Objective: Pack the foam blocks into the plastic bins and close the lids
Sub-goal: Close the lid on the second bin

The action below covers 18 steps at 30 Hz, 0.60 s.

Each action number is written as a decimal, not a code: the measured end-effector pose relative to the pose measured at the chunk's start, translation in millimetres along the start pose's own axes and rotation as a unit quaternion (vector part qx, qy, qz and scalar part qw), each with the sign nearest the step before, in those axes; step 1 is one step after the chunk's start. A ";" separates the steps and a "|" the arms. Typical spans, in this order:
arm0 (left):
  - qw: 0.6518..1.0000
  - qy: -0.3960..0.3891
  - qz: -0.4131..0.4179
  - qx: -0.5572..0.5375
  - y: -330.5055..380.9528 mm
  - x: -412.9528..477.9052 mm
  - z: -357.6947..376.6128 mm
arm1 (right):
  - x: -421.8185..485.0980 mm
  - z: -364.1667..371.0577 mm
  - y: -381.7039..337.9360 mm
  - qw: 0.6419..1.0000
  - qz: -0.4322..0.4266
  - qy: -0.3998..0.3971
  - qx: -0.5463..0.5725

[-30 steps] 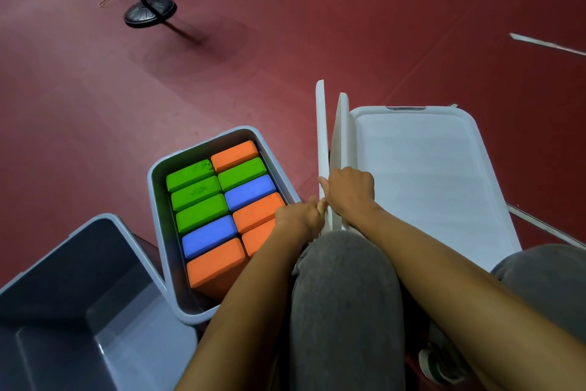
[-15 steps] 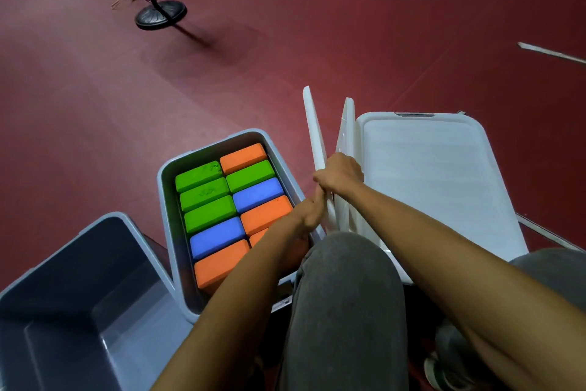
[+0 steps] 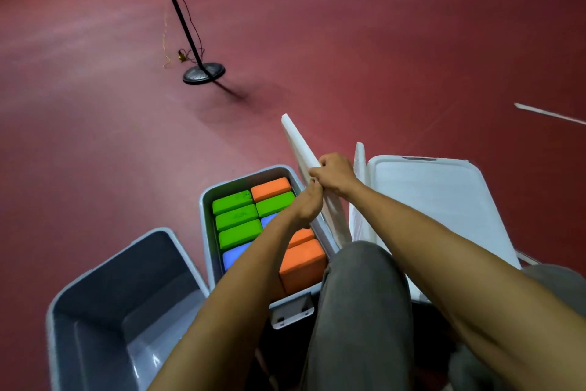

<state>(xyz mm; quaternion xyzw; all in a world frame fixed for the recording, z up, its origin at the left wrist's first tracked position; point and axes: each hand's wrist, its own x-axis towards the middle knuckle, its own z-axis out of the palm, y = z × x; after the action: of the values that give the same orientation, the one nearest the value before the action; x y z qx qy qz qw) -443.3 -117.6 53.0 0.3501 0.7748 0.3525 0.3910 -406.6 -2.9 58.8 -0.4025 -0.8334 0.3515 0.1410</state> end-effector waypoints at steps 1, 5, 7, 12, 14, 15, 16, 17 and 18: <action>1.000 0.001 -0.002 -0.004 1.2 -8.9 -6.0 | -3.8 -0.5 -8.6 1.000 -0.014 0.004 -0.010; 0.998 0.030 0.051 0.007 0.1 -40.3 -26.8 | -21.6 -1.3 -40.6 0.998 -0.063 0.015 -0.022; 0.998 0.038 0.039 0.011 -3.9 -48.5 -37.3 | -31.2 -2.8 -55.9 0.994 -0.102 0.029 -0.037; 0.995 0.085 0.044 0.009 -7.7 -71.4 -58.5 | -51.4 -4.4 -90.1 0.983 -0.170 0.069 0.014; 0.991 0.088 0.095 0.008 -8.4 -78.2 -64.4 | -57.0 -3.3 -96.6 0.979 -0.181 0.085 0.045; 0.988 0.094 0.119 0.012 -9.8 -79.3 -67.2 | -59.5 -2.1 -98.3 0.977 -0.180 0.090 0.064; 0.986 0.105 0.131 0.023 -12.1 -80.7 -69.8 | -62.8 -0.6 -99.1 0.976 -0.176 0.093 0.088; 0.983 0.117 0.137 0.035 -14.5 -80.6 -72.2 | -66.0 1.2 -99.4 0.975 -0.166 0.090 0.116; 0.981 0.127 0.144 0.041 -21.0 -74.5 -75.1 | -68.3 4.3 -98.9 0.974 -0.152 0.082 0.146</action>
<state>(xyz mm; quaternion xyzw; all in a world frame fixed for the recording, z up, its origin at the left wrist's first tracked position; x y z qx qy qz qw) -479.5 -209.6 96.0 0.4258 0.7734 0.4150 0.2199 -422.0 -99.9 128.2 -0.2737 -0.8098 0.4100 0.3181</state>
